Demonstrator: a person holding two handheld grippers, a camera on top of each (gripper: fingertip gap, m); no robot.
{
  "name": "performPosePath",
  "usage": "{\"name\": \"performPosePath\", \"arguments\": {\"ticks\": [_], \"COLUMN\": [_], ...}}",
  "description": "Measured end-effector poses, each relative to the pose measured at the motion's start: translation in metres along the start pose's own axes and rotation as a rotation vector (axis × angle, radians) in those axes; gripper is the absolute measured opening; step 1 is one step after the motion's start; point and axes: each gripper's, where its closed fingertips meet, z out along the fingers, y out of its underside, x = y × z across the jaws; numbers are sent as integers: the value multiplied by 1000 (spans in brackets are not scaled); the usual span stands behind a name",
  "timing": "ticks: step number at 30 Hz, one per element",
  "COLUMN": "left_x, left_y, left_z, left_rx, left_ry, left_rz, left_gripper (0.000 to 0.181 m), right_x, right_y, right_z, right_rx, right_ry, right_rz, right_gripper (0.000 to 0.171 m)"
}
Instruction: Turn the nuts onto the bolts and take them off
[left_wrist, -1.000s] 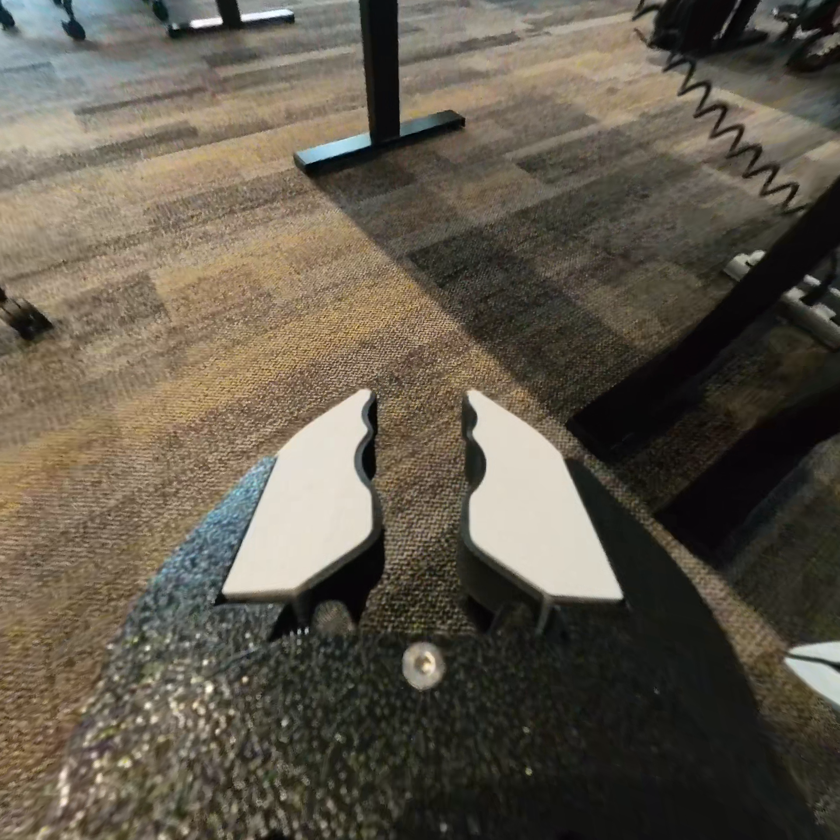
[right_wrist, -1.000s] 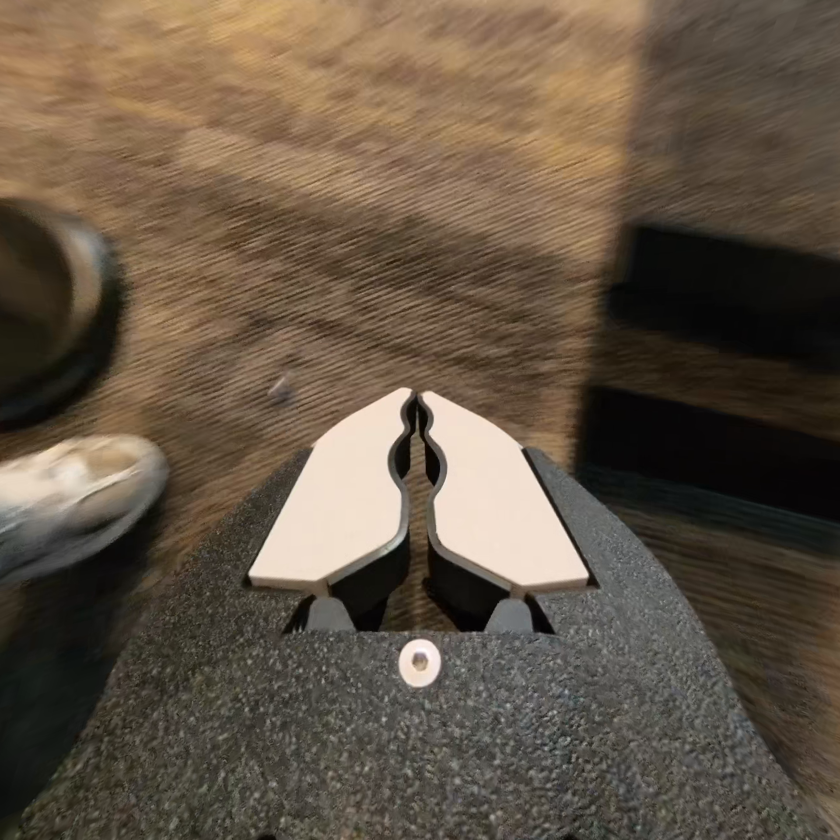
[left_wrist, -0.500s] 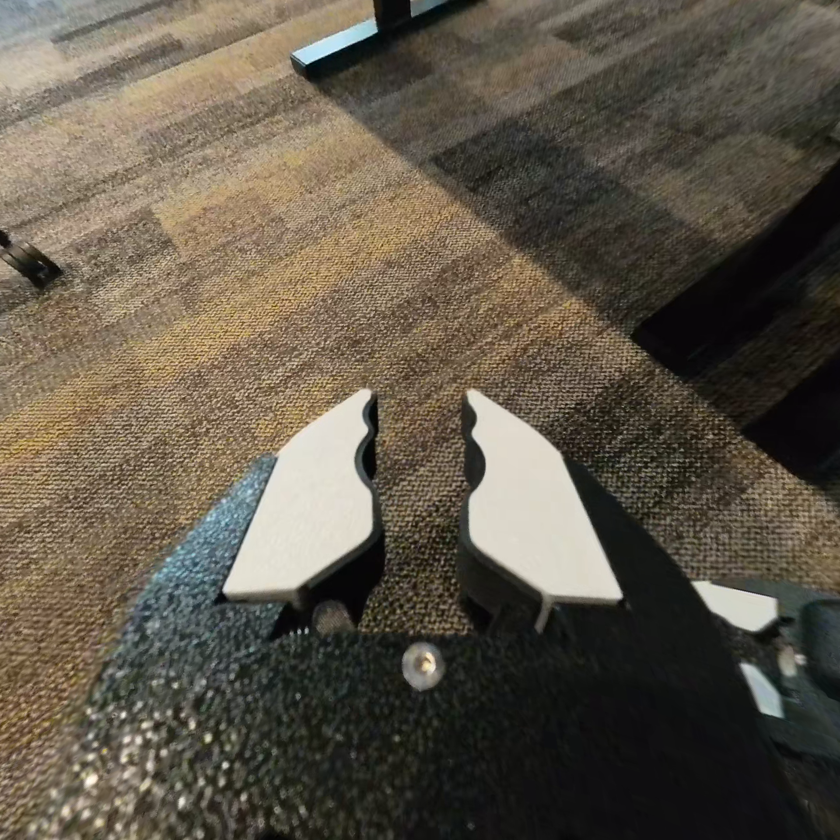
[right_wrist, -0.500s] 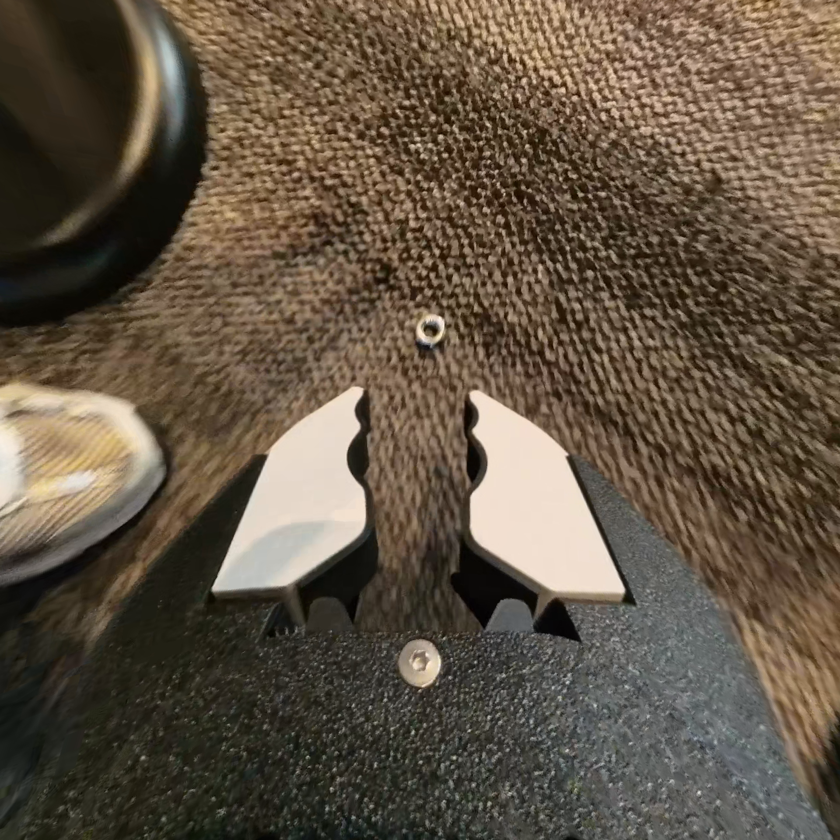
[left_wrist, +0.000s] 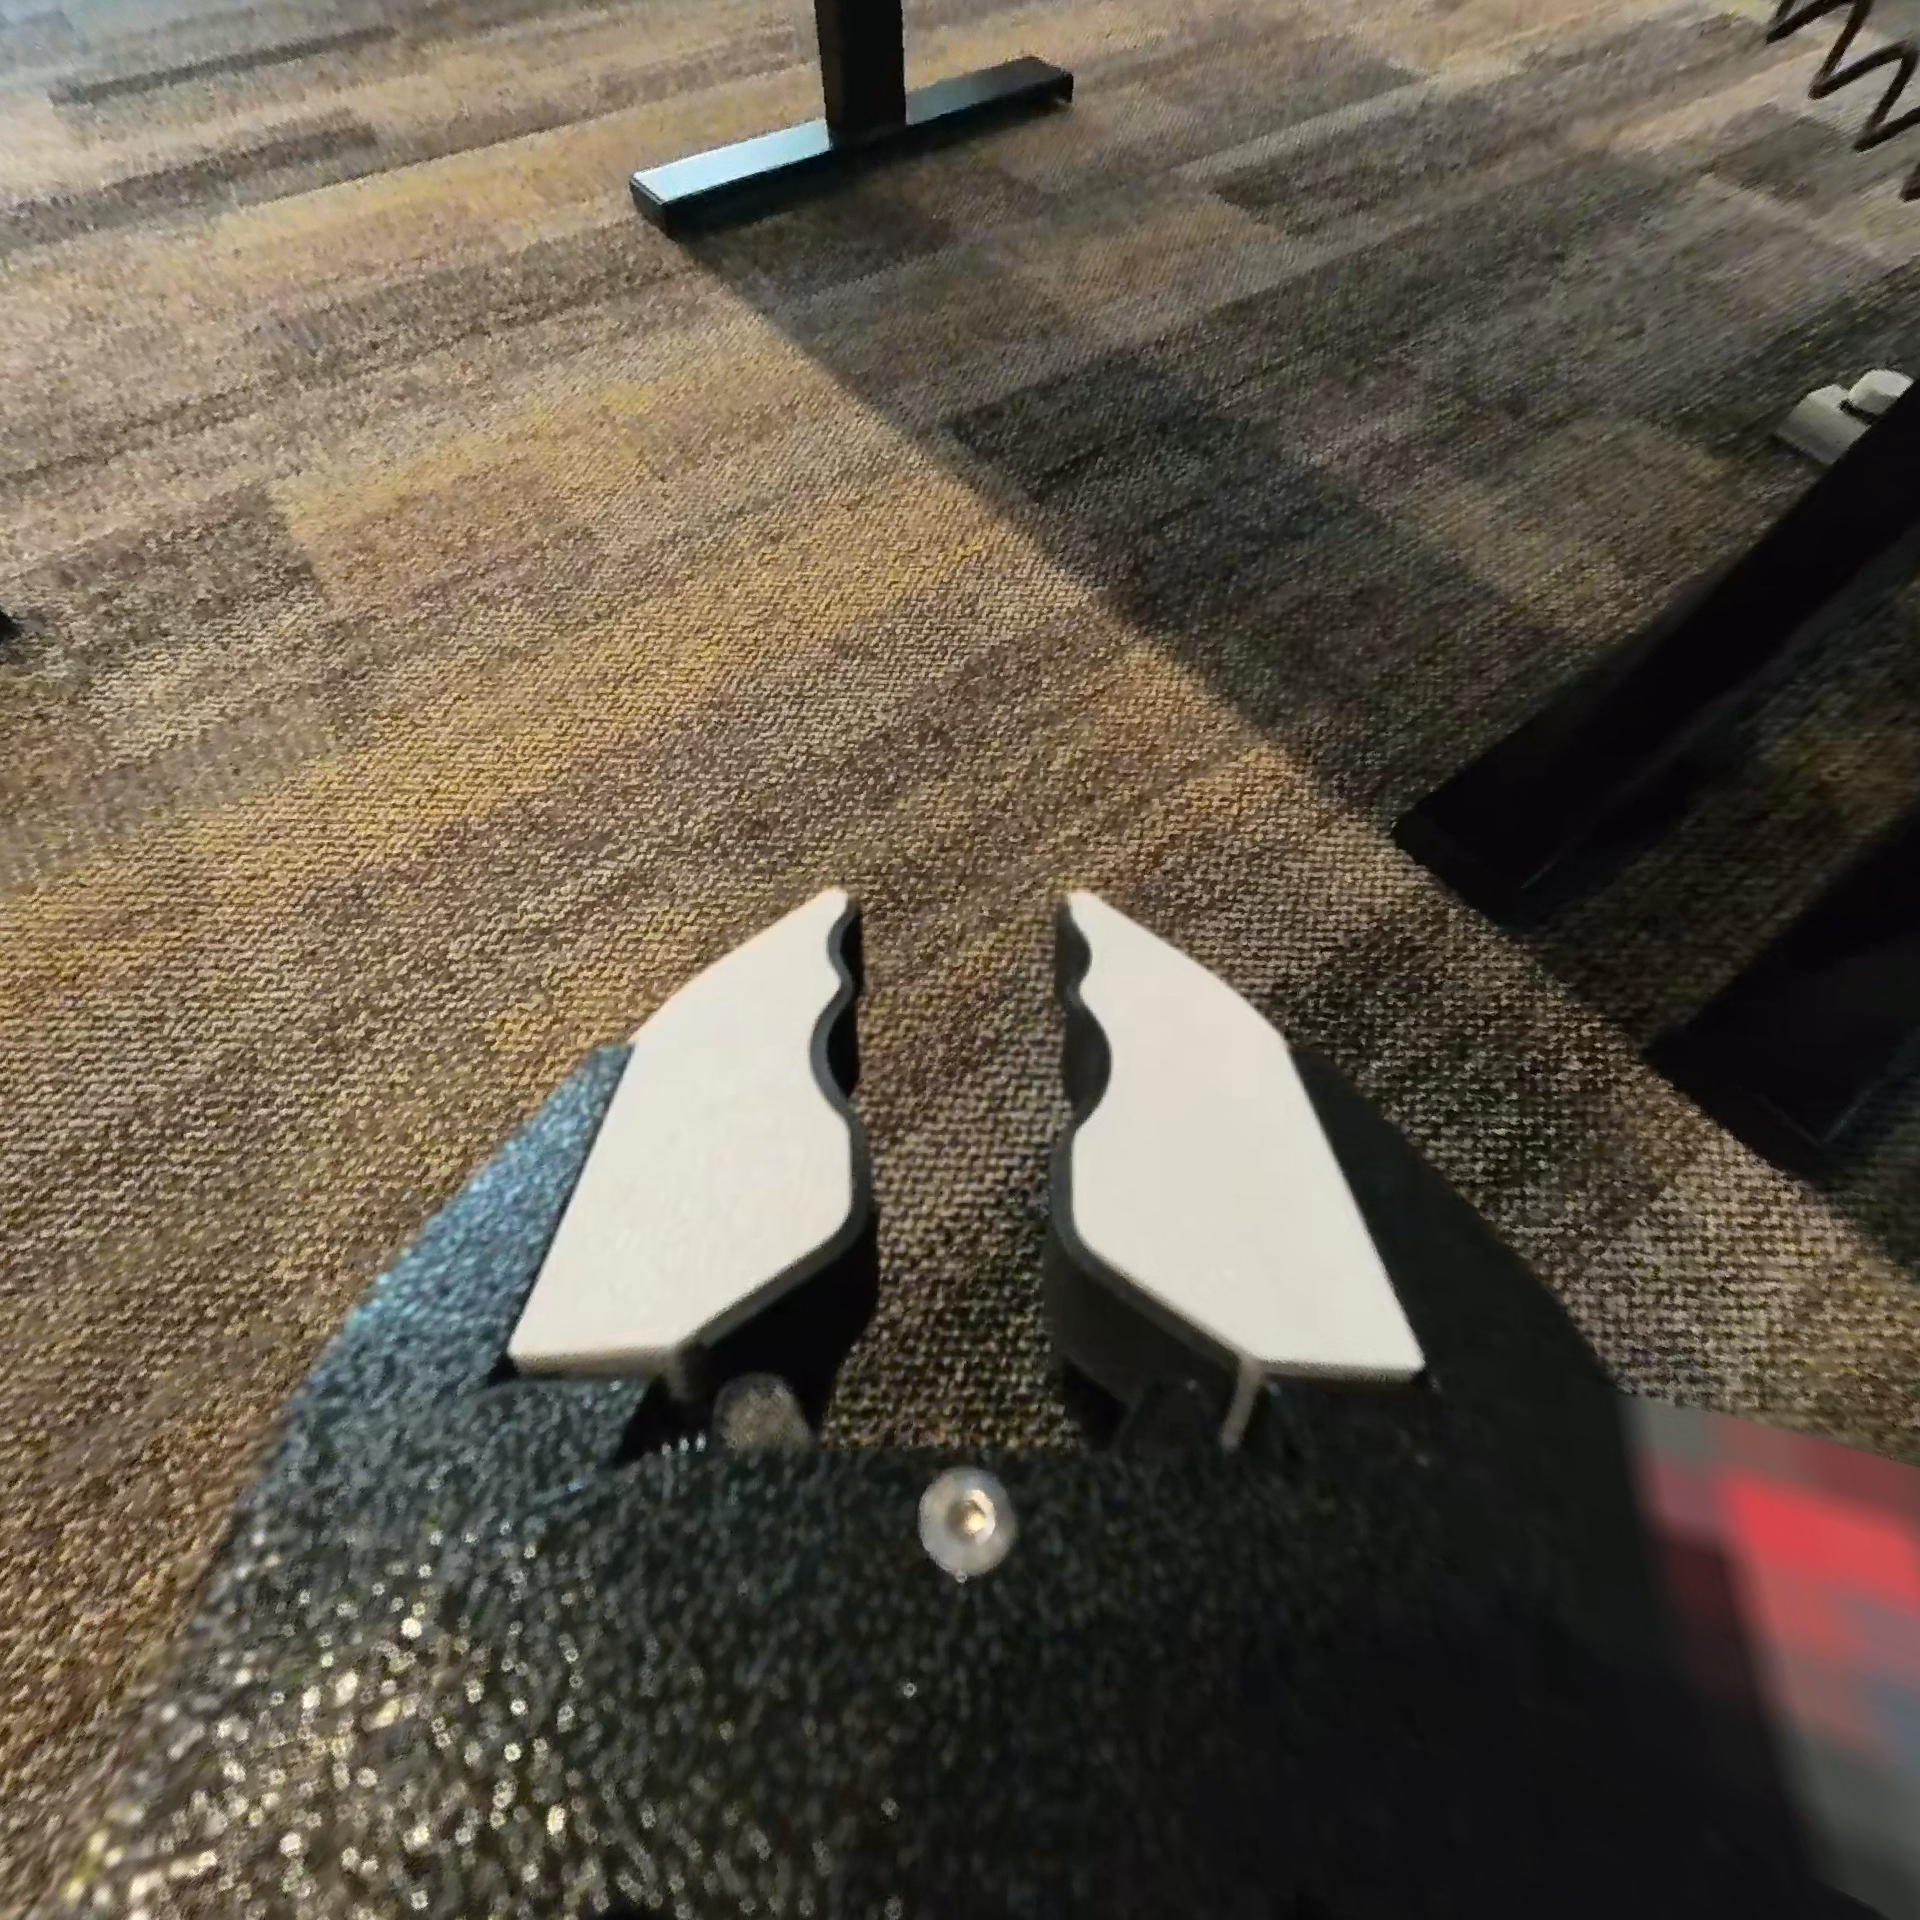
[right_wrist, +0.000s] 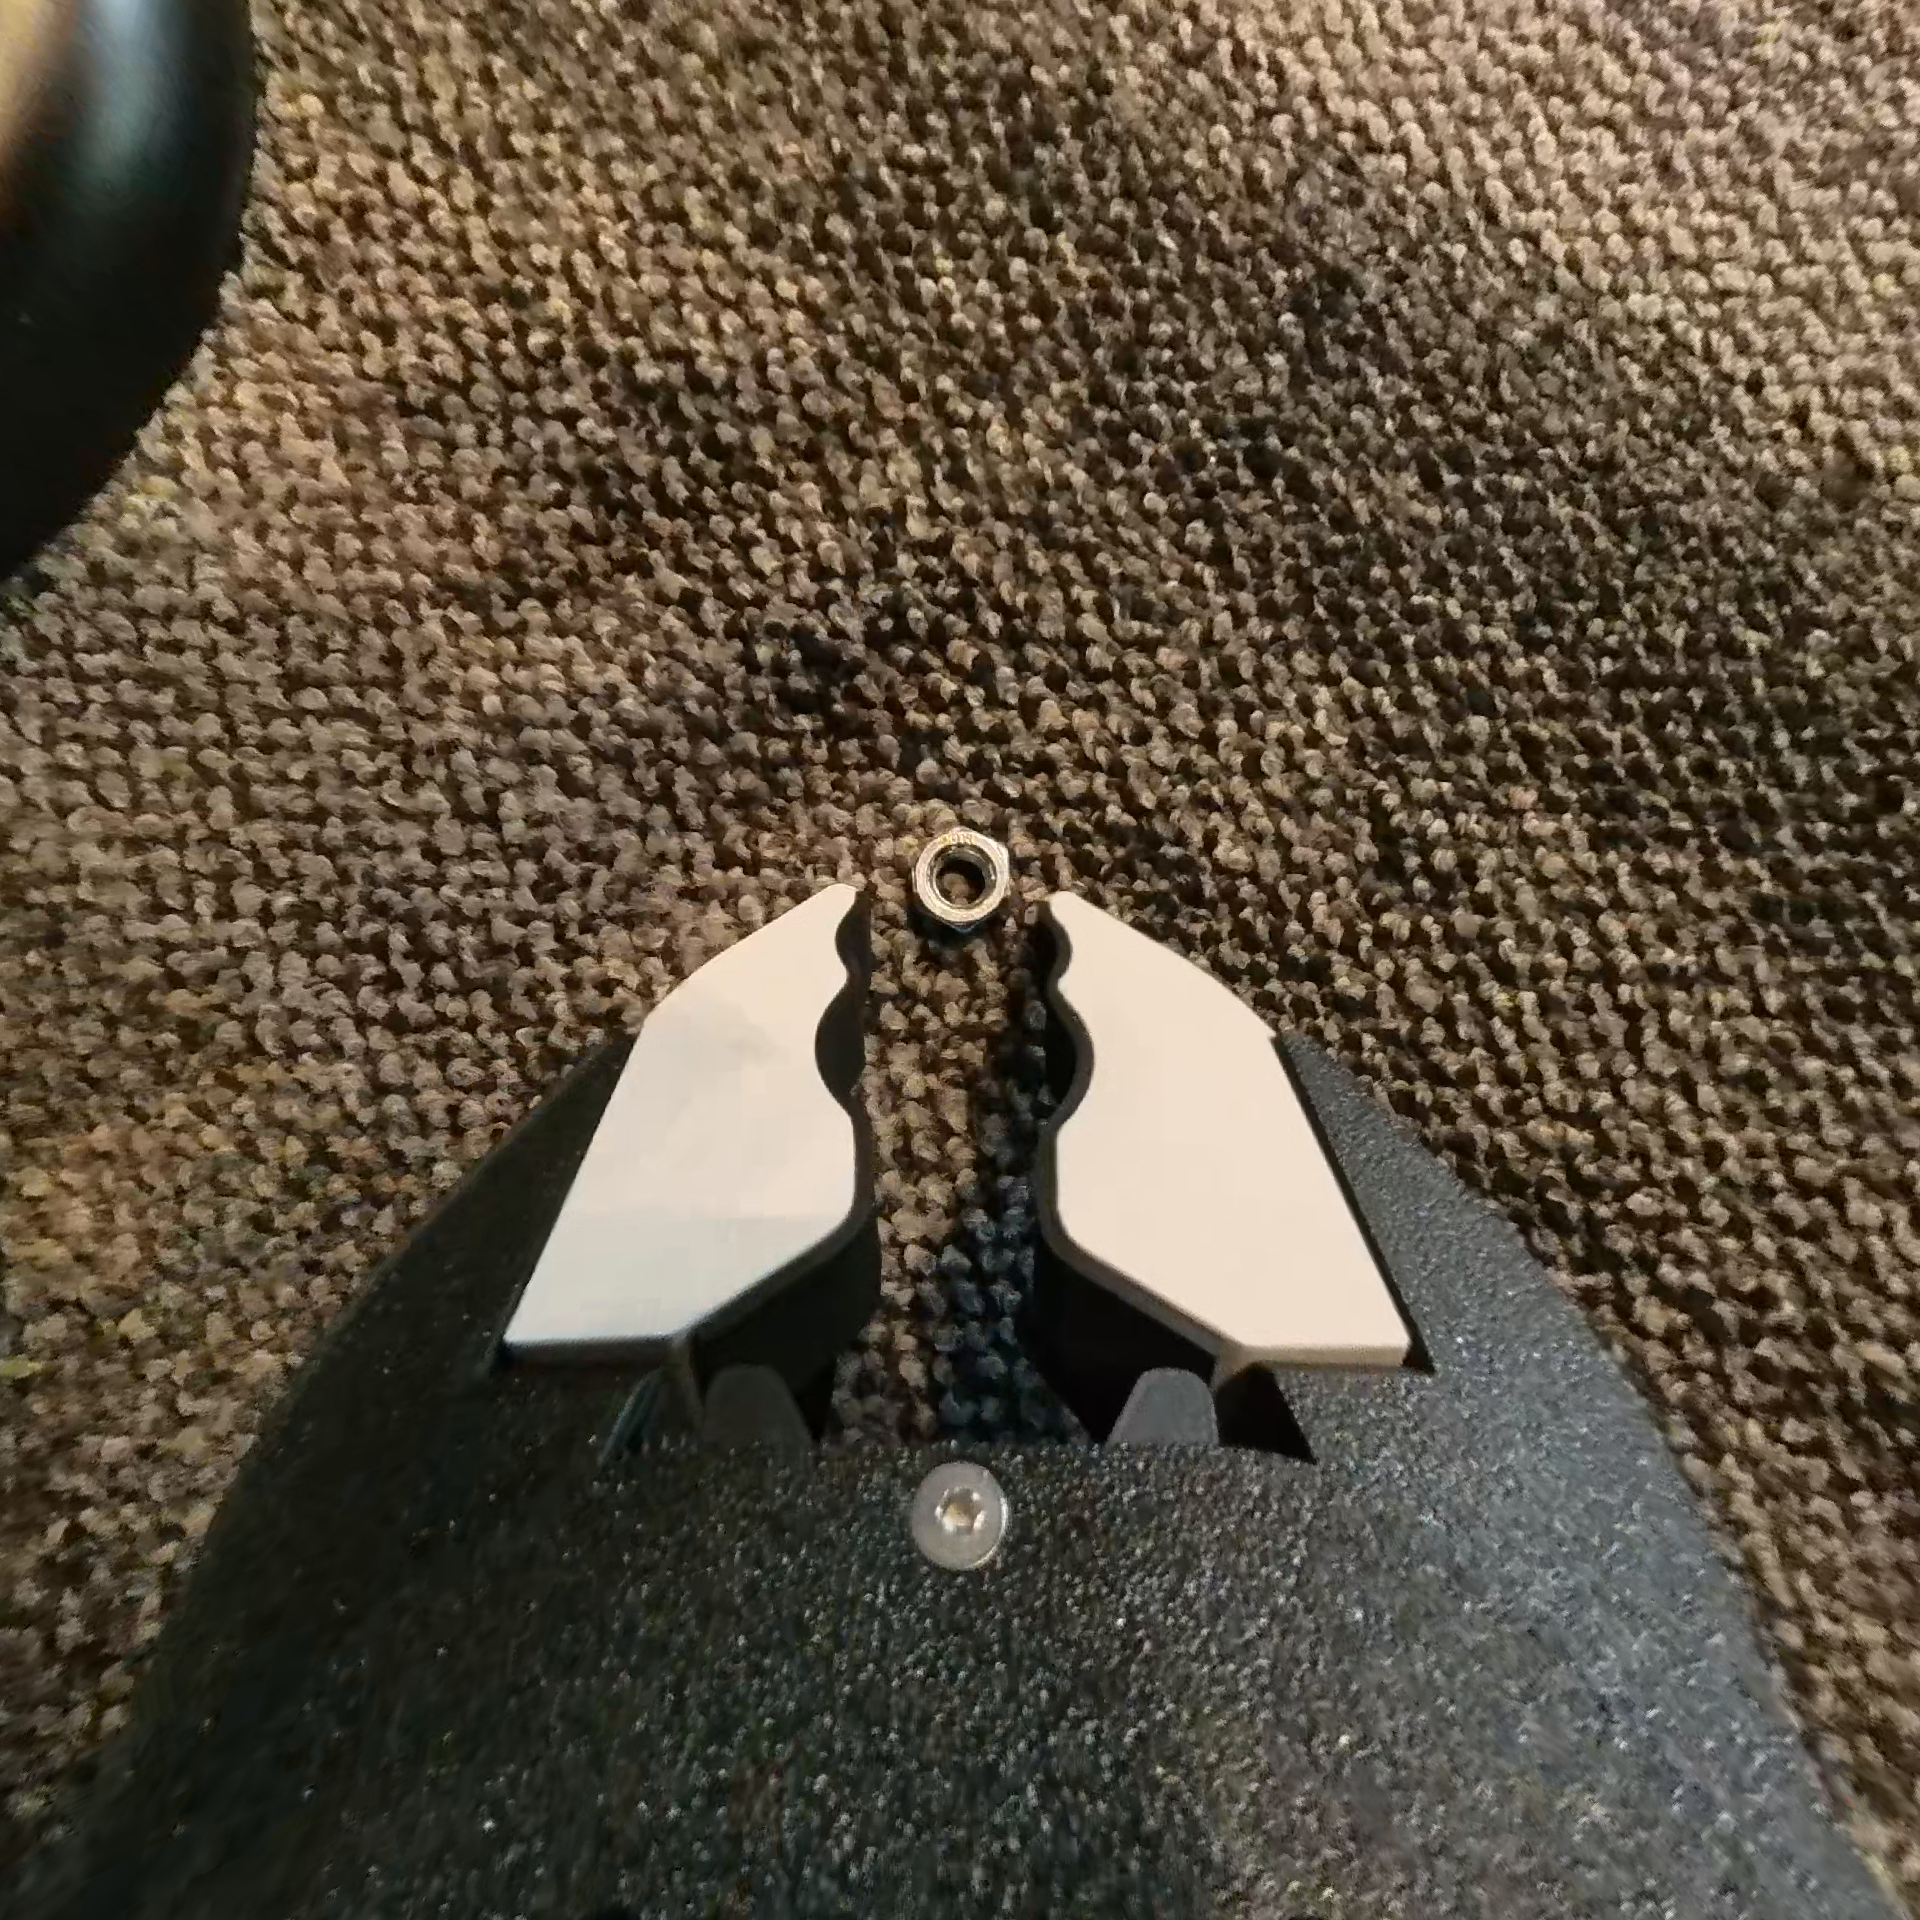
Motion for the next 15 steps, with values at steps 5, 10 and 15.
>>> {"name": "performPosePath", "arguments": {"ticks": [5, 10, 15], "left_x": [-1, -7, -12], "left_y": [-3, -6, -6], "left_z": [-2, -4, -3], "left_rx": [9, 17, 16], "left_ry": [8, 2, -8], "left_rz": [4, -11, -18], "left_gripper": [35, 35, 34], "right_x": [2, 4, 6], "right_y": [-1, -4, -4], "right_z": [1, 3, 4], "right_rx": [2, -24, -57], "right_ry": [-30, -46, -28], "right_rz": [34, 14, 16], "right_gripper": [28, 29, 17]}}
